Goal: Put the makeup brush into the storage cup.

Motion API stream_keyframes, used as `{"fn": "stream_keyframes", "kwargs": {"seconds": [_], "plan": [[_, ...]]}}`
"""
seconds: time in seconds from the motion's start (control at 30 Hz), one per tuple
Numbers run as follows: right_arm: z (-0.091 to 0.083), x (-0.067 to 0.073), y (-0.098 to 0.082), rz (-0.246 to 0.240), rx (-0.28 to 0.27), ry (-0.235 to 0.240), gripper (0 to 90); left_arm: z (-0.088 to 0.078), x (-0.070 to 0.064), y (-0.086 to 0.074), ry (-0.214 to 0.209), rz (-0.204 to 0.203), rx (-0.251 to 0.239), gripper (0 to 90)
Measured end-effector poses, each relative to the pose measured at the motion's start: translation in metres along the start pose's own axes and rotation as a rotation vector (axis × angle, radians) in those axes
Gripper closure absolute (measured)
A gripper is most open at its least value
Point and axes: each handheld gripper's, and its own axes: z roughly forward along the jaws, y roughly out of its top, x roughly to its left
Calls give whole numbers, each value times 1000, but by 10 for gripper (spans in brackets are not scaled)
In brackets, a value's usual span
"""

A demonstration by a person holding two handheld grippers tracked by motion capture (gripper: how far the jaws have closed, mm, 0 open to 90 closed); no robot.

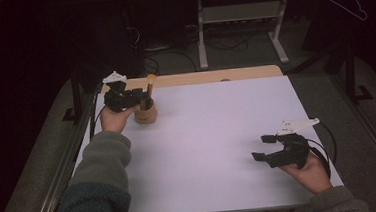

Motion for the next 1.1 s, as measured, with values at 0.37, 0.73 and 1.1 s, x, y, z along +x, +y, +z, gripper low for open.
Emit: {"fn": "stream_keyframes", "kwargs": {"seconds": [0.37,0.73,1.1], "plan": [[-2,0,0,1,-13,-38,234,-17,-11,-1,-9,10,16,518],[-3,-1,-1,14,-22,-59,217,-29,-22,-2,-14,25,36,424],[-6,-1,-2,16,-40,-84,205,-40,-31,-15,-31,21,58,350]]}}
